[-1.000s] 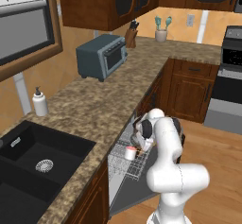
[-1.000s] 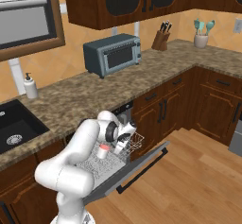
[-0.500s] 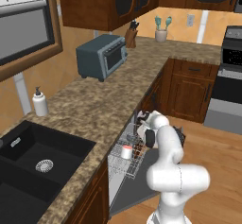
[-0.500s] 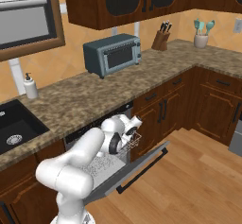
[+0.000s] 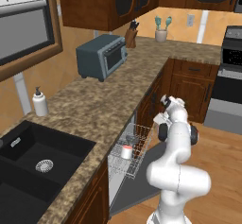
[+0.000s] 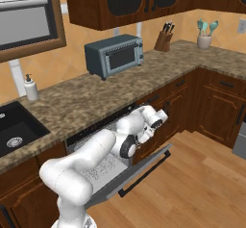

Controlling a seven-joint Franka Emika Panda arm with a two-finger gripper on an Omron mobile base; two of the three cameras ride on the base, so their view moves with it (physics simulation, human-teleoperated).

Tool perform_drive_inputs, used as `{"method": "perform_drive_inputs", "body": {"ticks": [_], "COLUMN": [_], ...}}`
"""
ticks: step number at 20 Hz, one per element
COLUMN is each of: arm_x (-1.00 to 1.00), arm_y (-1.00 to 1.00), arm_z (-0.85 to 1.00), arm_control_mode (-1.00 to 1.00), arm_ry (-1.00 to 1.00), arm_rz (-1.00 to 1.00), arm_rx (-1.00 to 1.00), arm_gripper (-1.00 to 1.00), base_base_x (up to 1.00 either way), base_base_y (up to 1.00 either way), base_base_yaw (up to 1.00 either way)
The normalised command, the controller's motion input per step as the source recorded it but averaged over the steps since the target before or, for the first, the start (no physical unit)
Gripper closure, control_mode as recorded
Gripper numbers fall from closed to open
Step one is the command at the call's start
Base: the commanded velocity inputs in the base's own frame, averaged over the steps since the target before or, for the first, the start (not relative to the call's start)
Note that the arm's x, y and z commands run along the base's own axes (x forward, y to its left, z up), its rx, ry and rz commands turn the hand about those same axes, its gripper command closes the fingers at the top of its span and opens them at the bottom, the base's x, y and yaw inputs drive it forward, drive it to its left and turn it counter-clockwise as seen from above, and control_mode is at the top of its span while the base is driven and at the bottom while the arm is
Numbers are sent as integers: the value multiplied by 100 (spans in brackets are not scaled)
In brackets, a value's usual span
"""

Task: Pick up the cup and bowl from the counter, place them in the dishwasher, and close the dishwasher door.

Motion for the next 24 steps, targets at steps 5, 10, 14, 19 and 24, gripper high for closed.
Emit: {"method": "perform_drive_inputs", "body": {"ticks": [5, 10, 14, 19, 24], "arm_x": [-100, -100, -100, -98, -52], "arm_y": [-71, -38, -19, -18, -11], "arm_z": [4, -21, -40, -60, -74], "arm_control_mode": [-100, -100, -100, -100, -100], "arm_ry": [-25, -49, -61, -56, -36], "arm_rz": [-9, -12, -16, -17, -18], "arm_rx": [15, 2, 0, -1, 0], "arm_gripper": [-100, -100, -100, -100, -100], "base_base_x": [0, 0, 0, 0, 0], "base_base_y": [0, 0, 0, 0, 0], "base_base_yaw": [0, 0, 0, 0, 0]}}
